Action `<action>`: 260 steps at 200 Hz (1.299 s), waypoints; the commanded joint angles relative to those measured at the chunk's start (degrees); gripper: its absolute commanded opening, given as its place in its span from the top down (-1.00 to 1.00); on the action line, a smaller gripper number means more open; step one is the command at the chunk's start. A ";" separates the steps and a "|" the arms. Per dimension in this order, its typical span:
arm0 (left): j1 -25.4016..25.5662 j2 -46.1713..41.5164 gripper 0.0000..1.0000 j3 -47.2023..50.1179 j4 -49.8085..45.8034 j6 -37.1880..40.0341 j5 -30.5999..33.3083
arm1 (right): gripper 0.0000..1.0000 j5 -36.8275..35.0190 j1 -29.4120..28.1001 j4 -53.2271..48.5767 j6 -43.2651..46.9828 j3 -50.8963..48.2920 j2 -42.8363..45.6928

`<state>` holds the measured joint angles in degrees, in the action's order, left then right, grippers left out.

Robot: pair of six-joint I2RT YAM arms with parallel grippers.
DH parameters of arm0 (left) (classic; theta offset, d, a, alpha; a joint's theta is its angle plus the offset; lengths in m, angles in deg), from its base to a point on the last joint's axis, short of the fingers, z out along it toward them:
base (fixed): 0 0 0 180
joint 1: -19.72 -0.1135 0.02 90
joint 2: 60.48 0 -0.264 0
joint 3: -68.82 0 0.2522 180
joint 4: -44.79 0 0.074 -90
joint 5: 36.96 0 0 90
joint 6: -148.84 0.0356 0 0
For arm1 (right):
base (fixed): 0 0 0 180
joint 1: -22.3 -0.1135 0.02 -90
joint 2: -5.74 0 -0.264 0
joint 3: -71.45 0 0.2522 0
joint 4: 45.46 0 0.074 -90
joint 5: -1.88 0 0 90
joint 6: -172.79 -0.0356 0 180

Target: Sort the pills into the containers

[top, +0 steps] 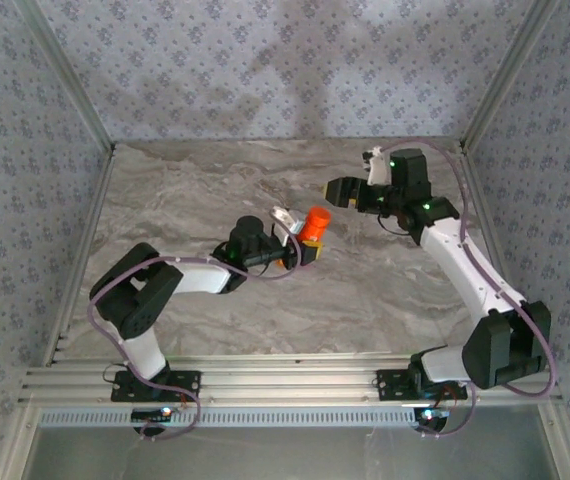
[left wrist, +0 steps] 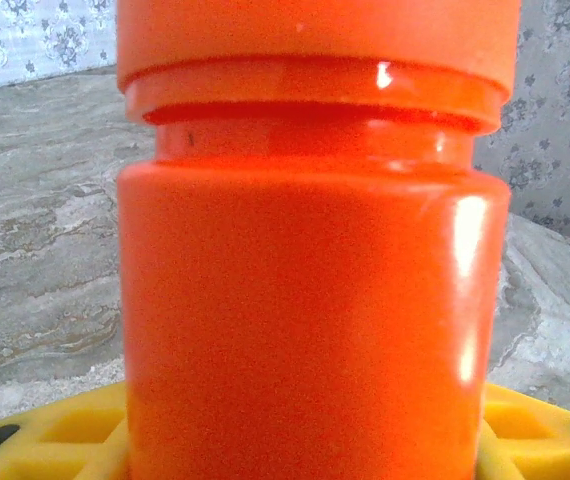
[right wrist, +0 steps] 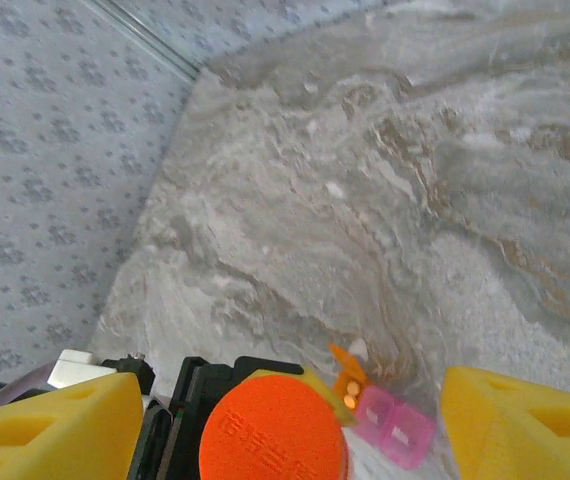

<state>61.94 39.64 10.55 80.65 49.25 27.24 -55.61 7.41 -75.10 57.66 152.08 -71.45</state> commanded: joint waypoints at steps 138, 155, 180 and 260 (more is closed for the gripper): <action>-8.07 -5.45 1.00 -11.47 -12.70 0.58 -18.87 | -0.60 15.76 -3.76 2.02 11.75 15.13 -14.03; -8.21 -5.80 1.00 -11.32 -12.80 0.71 -18.89 | -0.56 15.74 -3.91 2.25 11.38 14.88 -14.30; -8.44 -6.15 1.00 -11.05 -12.73 0.87 -18.81 | -0.54 15.57 -3.89 2.43 11.06 13.86 -13.57; -9.21 -6.32 1.00 -11.22 -12.89 1.10 -19.24 | -0.53 15.12 -3.53 0.86 11.77 11.07 -12.15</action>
<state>53.13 35.86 0.43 66.88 49.36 9.93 -41.16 3.56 -72.30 67.89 163.99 -85.00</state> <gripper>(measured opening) 0.522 0.768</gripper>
